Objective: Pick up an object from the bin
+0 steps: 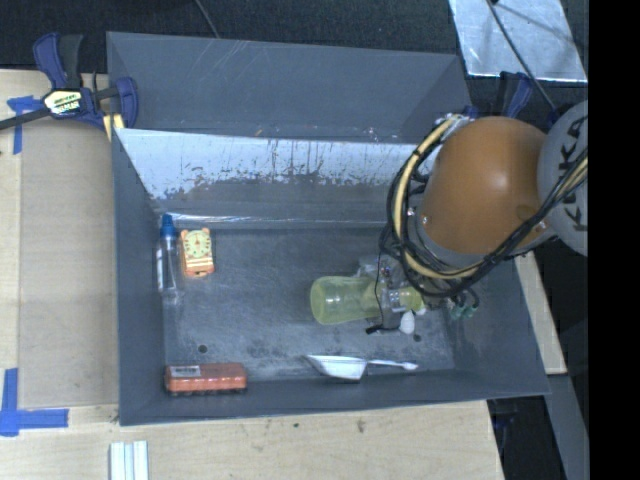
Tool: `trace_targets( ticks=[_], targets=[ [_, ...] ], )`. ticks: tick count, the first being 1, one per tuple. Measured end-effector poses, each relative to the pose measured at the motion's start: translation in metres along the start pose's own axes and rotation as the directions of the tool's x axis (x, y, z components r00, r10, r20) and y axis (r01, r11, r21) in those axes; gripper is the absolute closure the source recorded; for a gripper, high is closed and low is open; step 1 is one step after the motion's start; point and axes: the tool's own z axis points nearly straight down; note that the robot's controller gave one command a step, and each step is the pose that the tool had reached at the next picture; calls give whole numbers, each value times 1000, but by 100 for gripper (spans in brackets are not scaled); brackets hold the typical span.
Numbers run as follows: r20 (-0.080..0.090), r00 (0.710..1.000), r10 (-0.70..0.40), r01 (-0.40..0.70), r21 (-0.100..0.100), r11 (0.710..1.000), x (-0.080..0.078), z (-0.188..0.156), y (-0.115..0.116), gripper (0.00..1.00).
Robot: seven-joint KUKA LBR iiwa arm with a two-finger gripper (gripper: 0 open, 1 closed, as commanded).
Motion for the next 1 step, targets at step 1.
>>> trace_targets(
  ticks=[1],
  targets=[
    [-3, 1000, 9, -9, -1, 1000, -8, -41, -6, 100]
  ],
)
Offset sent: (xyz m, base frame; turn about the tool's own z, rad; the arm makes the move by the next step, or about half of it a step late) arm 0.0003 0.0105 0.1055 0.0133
